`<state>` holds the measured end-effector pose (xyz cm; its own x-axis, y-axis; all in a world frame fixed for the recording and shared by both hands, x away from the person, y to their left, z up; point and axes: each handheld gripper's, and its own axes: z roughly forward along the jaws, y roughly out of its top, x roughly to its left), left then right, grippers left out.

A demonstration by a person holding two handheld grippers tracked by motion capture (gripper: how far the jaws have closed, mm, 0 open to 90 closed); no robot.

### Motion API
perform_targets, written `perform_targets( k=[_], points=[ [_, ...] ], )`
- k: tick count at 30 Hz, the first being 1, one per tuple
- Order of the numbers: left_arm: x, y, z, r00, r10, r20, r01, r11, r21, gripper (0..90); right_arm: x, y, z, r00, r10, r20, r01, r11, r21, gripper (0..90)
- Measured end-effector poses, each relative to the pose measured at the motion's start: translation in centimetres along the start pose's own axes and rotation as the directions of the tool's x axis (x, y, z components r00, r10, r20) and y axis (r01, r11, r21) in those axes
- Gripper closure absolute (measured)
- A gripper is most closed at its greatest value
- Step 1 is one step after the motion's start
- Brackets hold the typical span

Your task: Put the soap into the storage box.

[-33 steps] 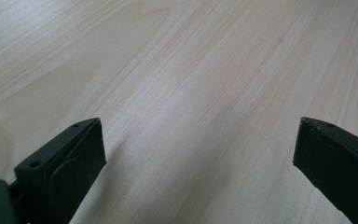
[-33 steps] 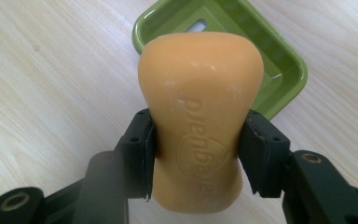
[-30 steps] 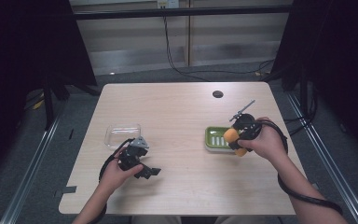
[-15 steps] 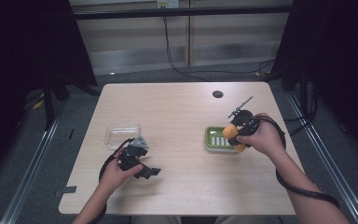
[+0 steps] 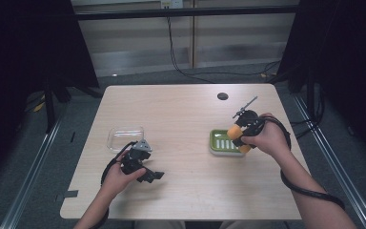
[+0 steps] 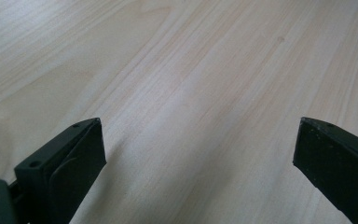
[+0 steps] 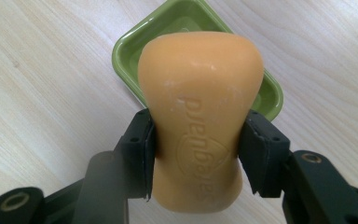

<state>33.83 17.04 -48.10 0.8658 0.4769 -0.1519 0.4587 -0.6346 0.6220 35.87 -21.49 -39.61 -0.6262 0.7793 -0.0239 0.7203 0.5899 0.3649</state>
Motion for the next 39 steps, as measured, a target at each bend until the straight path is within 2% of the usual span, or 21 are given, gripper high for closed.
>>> perform_targets(
  k=[2,3,6,13,17,21,23,25,29,31,33,39],
  points=[
    [0.0,0.0,0.0,1.0000,-0.004,-0.004,0.004,1.0000,-0.003,1.8,0.0,0.0,0.0,1.0000,-0.003,0.004,0.003,1.000,-0.002,50.3],
    [0.2,0.0,-0.1,0.9999,0.013,-0.004,-0.013,0.9999,0.007,1.9,-0.1,0.1,0.1,0.9999,-0.010,0.006,0.010,1.000,0.004,50.3],
    [0.2,0.0,-0.1,0.9999,0.014,-0.004,-0.014,0.9998,0.012,1.9,-0.1,0.2,0.0,1.0000,-0.003,0.008,0.003,1.000,0.001,50.3],
    [0.1,0.0,-0.1,0.9999,0.012,-0.003,-0.011,0.9998,0.016,1.9,-0.5,0.5,0.4,0.9996,-0.024,0.015,0.024,1.000,0.003,50.3],
    [0.0,-0.1,0.1,1.0000,0.003,-0.002,-0.003,1.0000,0.004,1.9,-0.8,0.6,0.6,0.9998,-0.020,0.008,0.020,1.000,0.007,50.3],
    [0.1,0.0,0.0,1.0000,0.009,-0.002,-0.009,0.9999,0.013,1.9,-1.0,0.7,0.7,0.9997,-0.015,0.018,0.015,1.000,0.013,50.3],
    [0.0,-0.1,0.0,1.0000,-0.004,-0.001,0.004,1.0000,0.005,1.9,-1.1,0.7,0.8,0.9998,-0.013,0.015,0.013,1.000,0.011,50.3],
    [0.1,0.0,0.0,0.9999,0.011,-0.004,-0.011,0.9999,0.010,1.9,-1.2,0.8,0.9,0.9997,-0.014,0.020,0.014,1.000,0.007,50.3],
    [0.0,0.0,0.1,1.0000,0.000,-0.002,0.000,1.0000,0.008,2.0,-1.3,0.9,1.0,0.9995,-0.020,0.023,0.020,1.000,0.011,50.3],
    [0.1,0.0,0.0,0.9999,0.010,-0.001,-0.010,0.9999,0.013,1.9,-1.3,0.9,1.0,0.9995,-0.021,0.024,0.021,1.000,0.014,50.3],
    [0.0,-0.1,0.1,1.0000,-0.003,-0.002,0.003,1.0000,0.001,2.0,-1.4,1.1,1.1,0.9995,-0.026,0.018,0.026,1.000,0.009,50.3],
    [0.0,-0.1,0.1,1.0000,0.002,-0.001,-0.002,1.0000,0.003,2.0,-1.4,1.4,1.1,0.9994,-0.024,0.024,0.023,1.000,0.014,50.3]
  ],
)
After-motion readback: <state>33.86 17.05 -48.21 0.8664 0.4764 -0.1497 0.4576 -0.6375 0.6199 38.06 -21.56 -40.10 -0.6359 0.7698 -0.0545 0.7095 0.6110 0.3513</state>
